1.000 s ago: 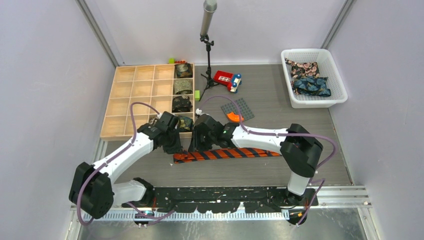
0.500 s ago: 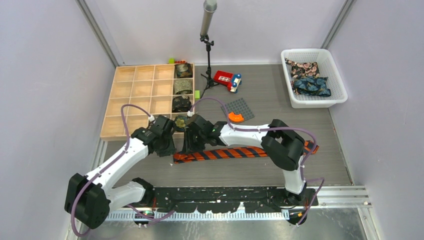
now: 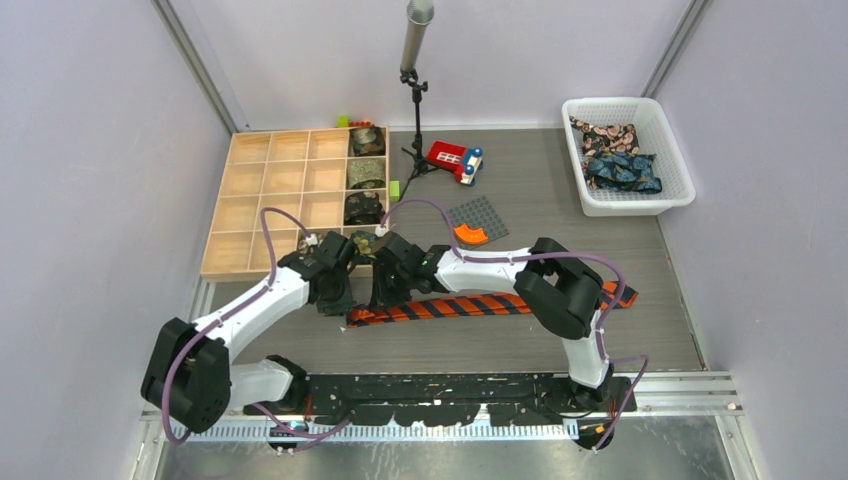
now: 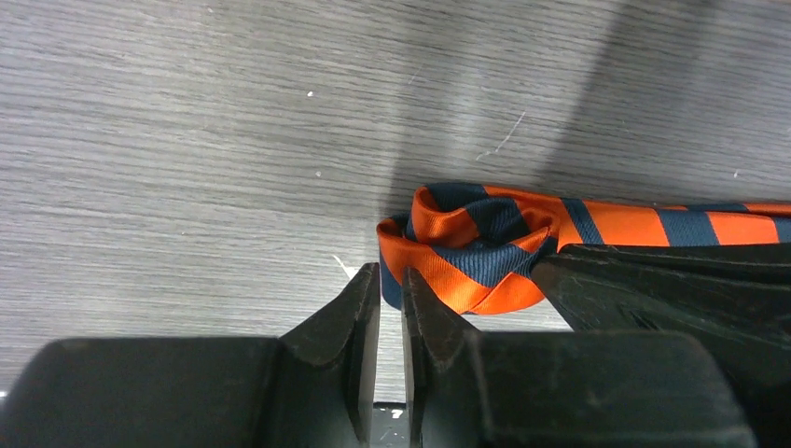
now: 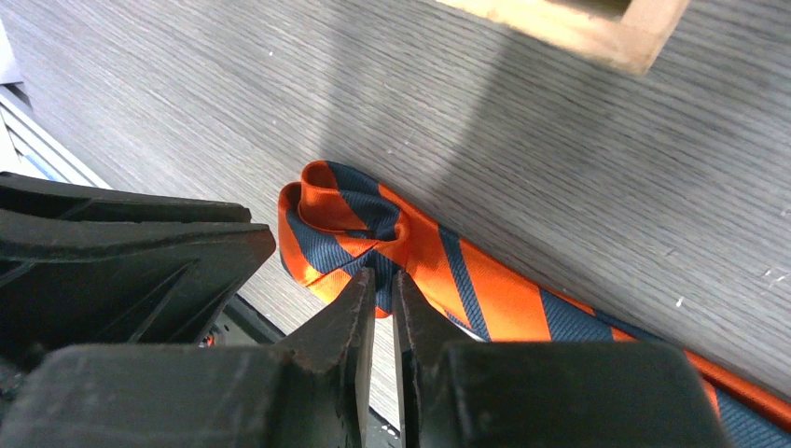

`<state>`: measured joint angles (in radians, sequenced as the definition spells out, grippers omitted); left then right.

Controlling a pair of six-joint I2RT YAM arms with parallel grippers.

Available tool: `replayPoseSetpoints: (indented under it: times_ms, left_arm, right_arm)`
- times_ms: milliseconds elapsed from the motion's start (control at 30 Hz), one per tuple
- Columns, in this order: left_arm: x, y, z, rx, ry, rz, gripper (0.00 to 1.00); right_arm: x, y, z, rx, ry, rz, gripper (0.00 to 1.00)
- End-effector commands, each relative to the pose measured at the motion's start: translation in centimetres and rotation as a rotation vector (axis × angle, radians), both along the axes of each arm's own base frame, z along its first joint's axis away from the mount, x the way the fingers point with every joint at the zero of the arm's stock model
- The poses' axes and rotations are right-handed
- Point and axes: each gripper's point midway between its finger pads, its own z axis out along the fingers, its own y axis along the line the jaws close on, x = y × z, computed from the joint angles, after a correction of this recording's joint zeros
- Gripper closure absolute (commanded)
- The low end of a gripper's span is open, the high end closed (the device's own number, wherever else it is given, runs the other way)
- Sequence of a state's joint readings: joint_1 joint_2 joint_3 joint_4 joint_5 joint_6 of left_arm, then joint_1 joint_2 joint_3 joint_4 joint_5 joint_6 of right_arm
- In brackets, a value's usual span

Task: Roll the ties
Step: Roll the tie at the center of the board.

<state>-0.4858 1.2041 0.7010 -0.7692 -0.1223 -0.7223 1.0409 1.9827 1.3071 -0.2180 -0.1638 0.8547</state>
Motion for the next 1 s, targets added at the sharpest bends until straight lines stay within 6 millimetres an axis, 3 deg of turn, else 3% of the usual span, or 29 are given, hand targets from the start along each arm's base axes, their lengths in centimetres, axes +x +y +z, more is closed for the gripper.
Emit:
replayPoseSetpoints:
  times_ms: [0,167,467,867,967]
  left_arm:
    - [1.2,-0.2,-0.6,0.001,-0.026,-0.013,0.84]
    - [1.0,-0.7,-1.7,-0.013,-0.003,-0.019,0.84]
    - [0.8,-0.5,-2.8,-0.001,0.019,-0.017,0.86]
    - [1.5,0.4,1.0,0.052,-0.017,-0.020,0.86]
    - [2.0,0.4,1.8,0.060,-0.027,-0.030,0.85]
  right_arm:
    - [0.4,-0.1,-0.5,-0.014,-0.030,-0.011,0.83]
    - [0.6,-0.3,0.0,-0.018,-0.044,-0.009,0.83]
    - [0.6,0.5,4.9,0.052,-0.079,0.018,0.70]
    - [-1.4,1.6,7.0,0.130,-0.090,-0.015,0.71]
    - [-1.8,1.3,6.7,0.157,-0.115,-0.073,0.72]
